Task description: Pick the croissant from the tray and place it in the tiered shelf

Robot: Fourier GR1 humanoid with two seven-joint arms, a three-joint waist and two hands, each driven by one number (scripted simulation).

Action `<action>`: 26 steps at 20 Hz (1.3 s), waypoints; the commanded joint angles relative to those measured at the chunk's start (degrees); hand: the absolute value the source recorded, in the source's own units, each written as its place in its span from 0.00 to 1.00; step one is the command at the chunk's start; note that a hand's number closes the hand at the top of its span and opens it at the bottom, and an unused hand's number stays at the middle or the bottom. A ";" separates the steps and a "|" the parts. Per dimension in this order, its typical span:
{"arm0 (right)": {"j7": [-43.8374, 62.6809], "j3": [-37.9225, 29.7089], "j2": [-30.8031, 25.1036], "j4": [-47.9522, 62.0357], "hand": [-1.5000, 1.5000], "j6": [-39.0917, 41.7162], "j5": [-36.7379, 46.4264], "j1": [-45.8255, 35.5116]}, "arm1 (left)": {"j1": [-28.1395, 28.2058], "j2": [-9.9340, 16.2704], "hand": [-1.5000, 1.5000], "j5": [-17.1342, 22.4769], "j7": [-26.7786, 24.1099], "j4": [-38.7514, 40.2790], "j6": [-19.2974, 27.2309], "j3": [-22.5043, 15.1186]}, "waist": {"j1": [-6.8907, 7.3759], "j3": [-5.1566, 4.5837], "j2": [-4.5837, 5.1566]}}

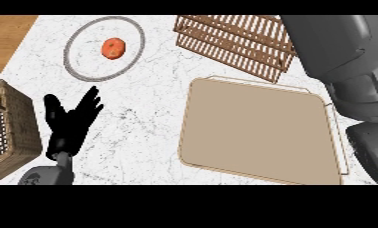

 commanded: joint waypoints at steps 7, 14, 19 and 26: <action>-8.62 -2.45 -2.23 7.64 1.00 -6.91 1.01 1.16 | 1.81 -0.96 0.50 -0.70 -0.06 -1.16 -0.17 -0.07 | 0.30 -0.22 0.11; -12.43 -3.58 -3.01 8.82 1.00 -4.88 0.00 -0.24 | -1.28 -0.84 0.50 -0.79 2.94 1.37 -0.47 0.52 | -0.10 -0.21 0.04; -9.96 -0.97 -1.31 10.88 1.00 -2.52 3.01 -1.68 | -1.19 0.51 0.50 -0.18 0.26 3.87 -2.62 2.40 | -0.22 -0.25 0.00; -6.56 -8.55 -1.12 7.24 0.00 -18.43 -1.24 -1.01 | 0.07 -2.04 0.50 -1.66 -1.06 2.67 -1.48 0.48 | 0.08 -0.22 0.09</action>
